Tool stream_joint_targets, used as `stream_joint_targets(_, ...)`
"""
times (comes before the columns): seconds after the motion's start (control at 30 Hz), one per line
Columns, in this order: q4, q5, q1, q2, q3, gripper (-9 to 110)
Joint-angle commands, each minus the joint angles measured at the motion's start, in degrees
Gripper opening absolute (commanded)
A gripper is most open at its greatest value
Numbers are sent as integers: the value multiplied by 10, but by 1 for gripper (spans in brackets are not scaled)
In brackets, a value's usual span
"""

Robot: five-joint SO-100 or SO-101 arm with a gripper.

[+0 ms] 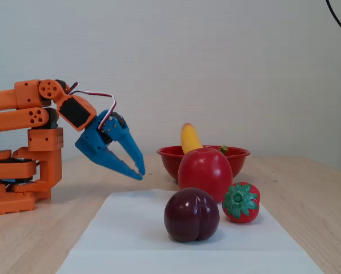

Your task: Grasp the banana and put it in the red bowl

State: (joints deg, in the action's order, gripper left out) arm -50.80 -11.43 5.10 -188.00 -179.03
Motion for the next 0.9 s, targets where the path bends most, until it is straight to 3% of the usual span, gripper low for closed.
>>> stream_joint_targets(0.0,-13,-18,-30,-7,-9,0)
stream_joint_targets(0.87,-20,-28,-37,-6,-9,0)
